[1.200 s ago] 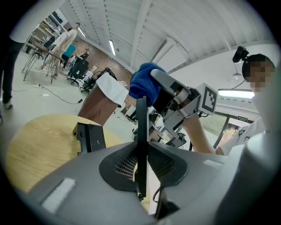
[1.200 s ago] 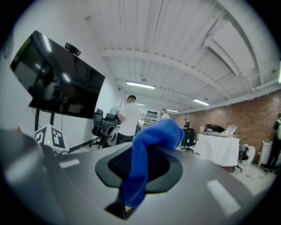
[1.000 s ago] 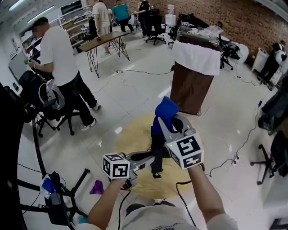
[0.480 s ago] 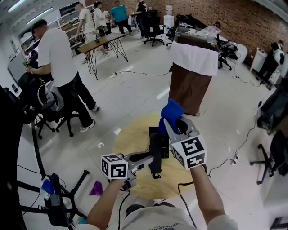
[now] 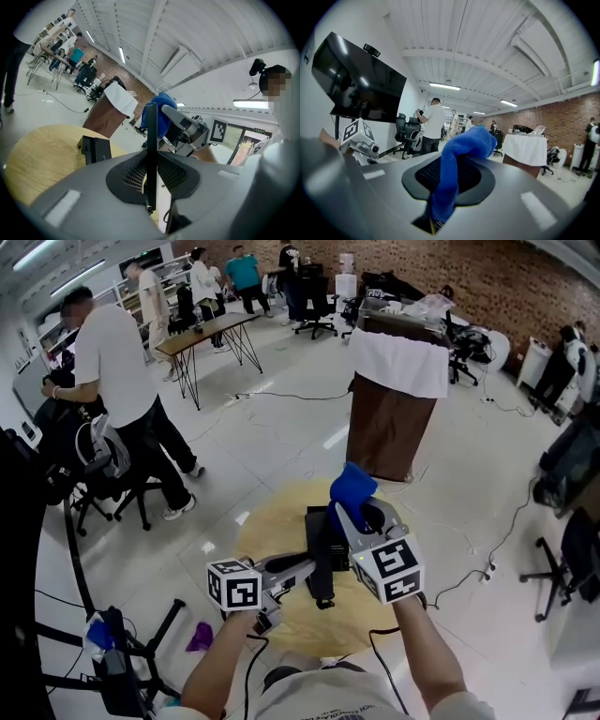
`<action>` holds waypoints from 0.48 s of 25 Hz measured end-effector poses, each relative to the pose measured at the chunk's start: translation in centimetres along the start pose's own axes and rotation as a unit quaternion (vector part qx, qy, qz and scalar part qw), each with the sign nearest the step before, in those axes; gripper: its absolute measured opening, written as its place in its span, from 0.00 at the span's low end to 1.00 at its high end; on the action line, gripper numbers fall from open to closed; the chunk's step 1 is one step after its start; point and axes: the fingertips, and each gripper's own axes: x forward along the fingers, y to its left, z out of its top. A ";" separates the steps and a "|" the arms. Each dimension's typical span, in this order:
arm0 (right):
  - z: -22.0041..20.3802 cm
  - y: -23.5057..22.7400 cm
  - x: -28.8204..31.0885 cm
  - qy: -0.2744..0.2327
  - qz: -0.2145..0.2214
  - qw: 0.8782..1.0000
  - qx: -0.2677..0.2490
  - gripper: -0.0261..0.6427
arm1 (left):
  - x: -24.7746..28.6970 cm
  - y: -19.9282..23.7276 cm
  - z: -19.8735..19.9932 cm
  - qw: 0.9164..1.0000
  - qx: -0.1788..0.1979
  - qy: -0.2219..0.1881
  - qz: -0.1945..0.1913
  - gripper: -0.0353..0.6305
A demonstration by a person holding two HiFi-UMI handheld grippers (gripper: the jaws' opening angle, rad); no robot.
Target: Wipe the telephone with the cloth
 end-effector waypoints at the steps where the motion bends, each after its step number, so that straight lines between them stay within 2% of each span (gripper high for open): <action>1: -0.1 0.3 -0.1 0.000 0.002 1.000 0.000 0.13 | -0.1 0.1 0.1 1.000 0.000 -0.002 0.000 0.15; 12: -2.6 3.3 -0.8 0.008 0.026 1.000 0.006 0.13 | -1.2 0.5 1.7 1.000 0.001 -0.017 0.008 0.15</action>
